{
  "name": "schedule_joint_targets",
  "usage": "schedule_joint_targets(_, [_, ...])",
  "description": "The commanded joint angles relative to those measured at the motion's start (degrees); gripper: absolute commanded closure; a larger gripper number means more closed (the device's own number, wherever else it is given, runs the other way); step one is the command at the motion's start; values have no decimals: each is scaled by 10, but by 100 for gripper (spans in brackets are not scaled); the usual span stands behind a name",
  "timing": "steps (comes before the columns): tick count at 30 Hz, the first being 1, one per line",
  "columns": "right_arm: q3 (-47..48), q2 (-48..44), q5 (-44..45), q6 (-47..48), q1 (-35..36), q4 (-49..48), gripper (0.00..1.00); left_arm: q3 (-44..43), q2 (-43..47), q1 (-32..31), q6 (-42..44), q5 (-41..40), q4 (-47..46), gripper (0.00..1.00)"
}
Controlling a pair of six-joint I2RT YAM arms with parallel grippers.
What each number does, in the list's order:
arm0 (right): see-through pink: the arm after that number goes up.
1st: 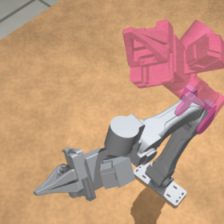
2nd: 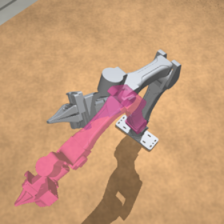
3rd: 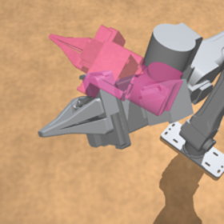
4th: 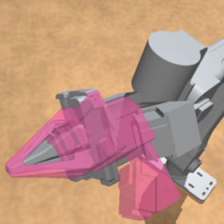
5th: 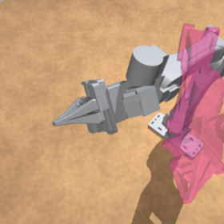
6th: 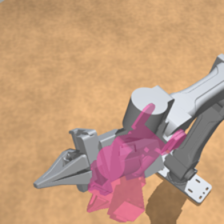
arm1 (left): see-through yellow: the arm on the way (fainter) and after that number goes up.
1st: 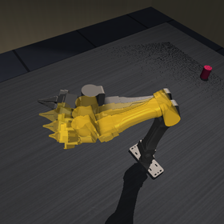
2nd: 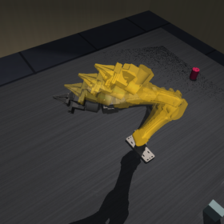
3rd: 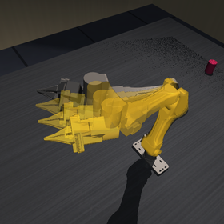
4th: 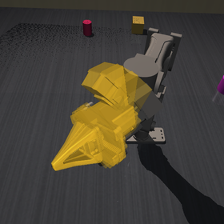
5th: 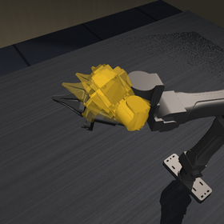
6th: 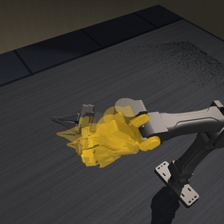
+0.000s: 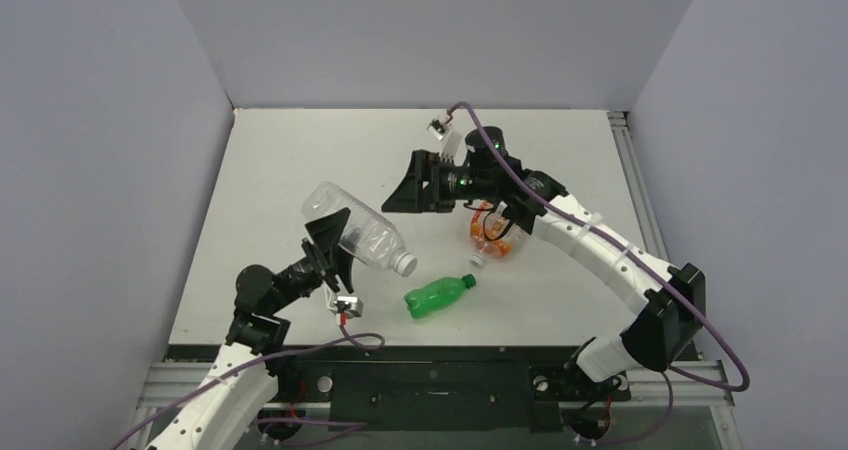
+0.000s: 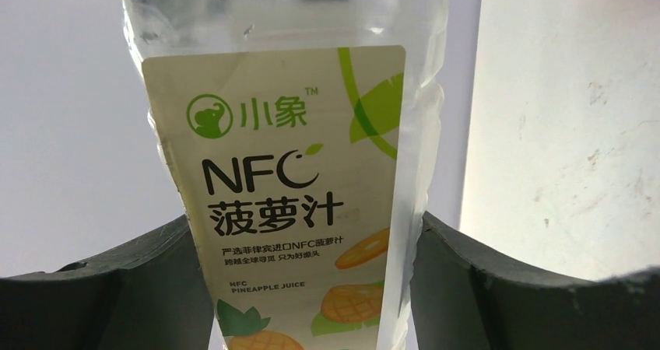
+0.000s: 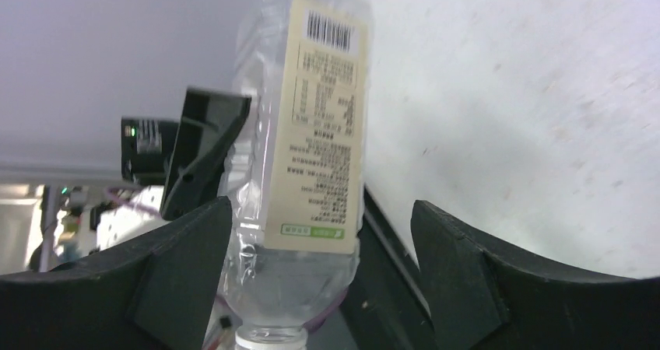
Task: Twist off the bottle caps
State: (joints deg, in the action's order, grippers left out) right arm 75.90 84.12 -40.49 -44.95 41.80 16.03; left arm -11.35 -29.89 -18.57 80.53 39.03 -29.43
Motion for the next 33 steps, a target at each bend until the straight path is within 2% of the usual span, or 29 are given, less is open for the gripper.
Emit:
schedule_joint_targets(1, [118,-2,114,85,-16,102,19,-68,21,-1,-130,-53,51,100])
schedule_joint_targets(7, [183,6,156,110,-30,169,14,-107,36,0,-209,-98,138,100])
schedule_joint_targets(8, [187,2,166,113,-31,176,13,-114,38,0,-215,-98,180,100])
schedule_joint_targets(10, [189,-23,223,124,-26,174,13,-149,34,0,-261,-114,221,100])
schedule_joint_targets(14, [181,-70,295,155,-5,158,12,-247,-44,1,-494,-189,307,100])
schedule_joint_targets(15, [181,-80,301,160,0,155,12,-268,-59,2,-526,-191,366,100])
schedule_joint_targets(18, [193,-95,341,167,24,145,12,-337,-109,3,-668,-163,434,100])
schedule_joint_targets(22, [199,-114,385,156,50,126,12,-351,-123,4,-787,-159,433,100])
schedule_joint_targets(25, [204,-109,424,148,85,92,12,-349,-134,3,-834,-167,418,100])
schedule_joint_targets(29, [291,-38,492,157,112,103,14,-346,-144,0,-880,-186,392,100])
schedule_joint_targets(33, [410,48,546,144,118,168,17,-346,-129,-11,-889,-232,395,100])
